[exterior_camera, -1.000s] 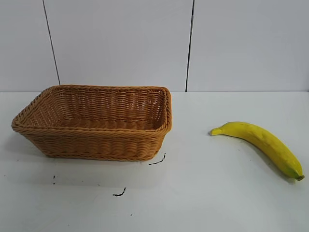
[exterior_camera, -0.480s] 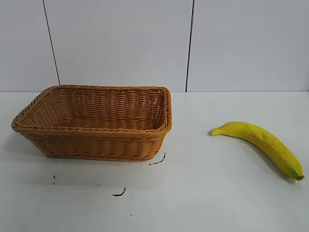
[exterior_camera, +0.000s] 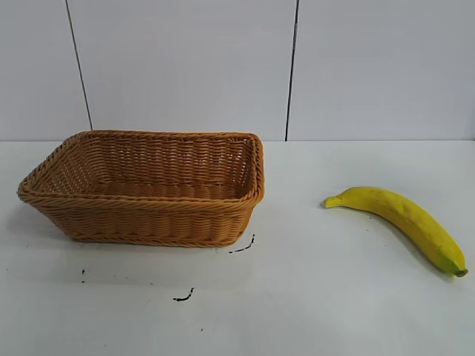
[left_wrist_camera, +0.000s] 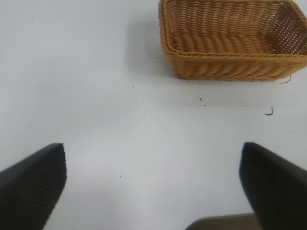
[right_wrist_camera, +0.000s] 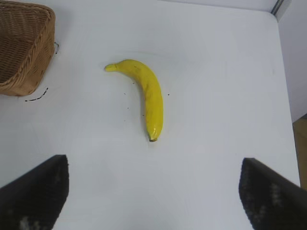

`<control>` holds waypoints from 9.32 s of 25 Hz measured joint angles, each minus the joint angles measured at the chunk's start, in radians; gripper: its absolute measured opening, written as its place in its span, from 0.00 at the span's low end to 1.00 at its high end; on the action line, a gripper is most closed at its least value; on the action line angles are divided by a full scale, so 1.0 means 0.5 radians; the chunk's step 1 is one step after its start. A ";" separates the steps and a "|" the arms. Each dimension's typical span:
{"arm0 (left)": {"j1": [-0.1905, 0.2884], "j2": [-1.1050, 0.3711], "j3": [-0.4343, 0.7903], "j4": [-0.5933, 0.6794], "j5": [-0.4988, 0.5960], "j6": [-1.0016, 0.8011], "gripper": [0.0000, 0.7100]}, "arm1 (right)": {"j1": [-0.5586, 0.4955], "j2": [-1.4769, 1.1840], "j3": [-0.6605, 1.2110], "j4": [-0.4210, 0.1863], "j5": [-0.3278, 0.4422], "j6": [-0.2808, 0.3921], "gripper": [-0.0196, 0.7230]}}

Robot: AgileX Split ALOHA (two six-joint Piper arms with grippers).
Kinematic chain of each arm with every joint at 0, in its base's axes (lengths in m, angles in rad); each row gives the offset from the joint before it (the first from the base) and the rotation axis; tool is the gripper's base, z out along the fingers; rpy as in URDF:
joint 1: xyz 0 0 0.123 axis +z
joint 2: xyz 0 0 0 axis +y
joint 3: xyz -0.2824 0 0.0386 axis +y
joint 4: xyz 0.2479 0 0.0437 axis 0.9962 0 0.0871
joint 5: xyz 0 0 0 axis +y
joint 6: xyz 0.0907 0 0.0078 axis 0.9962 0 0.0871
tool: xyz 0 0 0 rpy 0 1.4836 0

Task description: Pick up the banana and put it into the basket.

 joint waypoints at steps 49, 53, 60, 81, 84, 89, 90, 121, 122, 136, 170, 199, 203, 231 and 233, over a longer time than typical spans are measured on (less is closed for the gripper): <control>0.000 0.000 0.000 0.000 0.000 0.000 0.98 | 0.173 1.980 -0.663 -0.096 -0.339 -0.432 0.95; 0.000 0.000 0.000 0.000 0.000 0.000 0.98 | 0.173 1.979 -0.663 -0.097 -0.344 -0.432 0.93; 0.000 0.000 0.000 0.000 0.000 0.000 0.98 | 0.173 1.979 -0.663 -0.102 -0.355 -0.431 0.92; 0.000 0.000 0.000 0.000 0.000 0.000 0.98 | 0.164 1.978 -0.706 -0.151 -0.263 -0.394 0.45; 0.000 0.000 0.000 0.000 0.000 0.000 0.98 | 0.164 1.923 -0.836 -0.150 -0.136 -0.394 0.45; 0.000 0.000 0.000 0.000 0.000 0.000 0.98 | 0.164 1.814 -1.223 -0.129 0.191 -0.394 0.45; 0.000 0.000 0.000 0.000 0.000 0.000 0.98 | 0.168 1.809 -1.313 -0.129 0.249 -0.394 0.45; 0.000 0.000 0.000 0.002 0.000 0.000 0.98 | 1.146 2.077 -2.125 -0.150 -0.108 -0.937 0.45; 0.000 0.000 0.000 0.002 0.000 0.000 0.98 | 1.191 2.086 -2.127 -0.150 -0.163 -0.975 0.45; 0.000 0.000 0.000 0.002 0.000 0.000 0.98 | 1.370 2.490 -2.127 -0.266 -0.559 -1.066 0.45; 0.000 0.000 0.000 0.000 0.000 0.000 0.98 | 1.345 2.281 -2.164 -0.234 -0.103 -0.047 0.94; 0.000 0.000 0.000 0.000 0.000 0.000 0.98 | 0.089 2.277 -2.200 -0.057 0.301 0.145 0.94; 0.000 0.000 0.000 0.000 0.000 0.000 0.98 | 0.087 2.250 -2.172 -0.088 0.317 0.176 0.94; 0.000 0.000 0.000 0.002 0.000 0.000 0.98 | 0.087 -0.186 0.349 -0.107 0.313 0.184 0.94; 0.000 0.000 0.000 0.002 0.000 0.000 0.98 | 0.087 -0.410 0.520 -0.129 0.254 0.184 0.94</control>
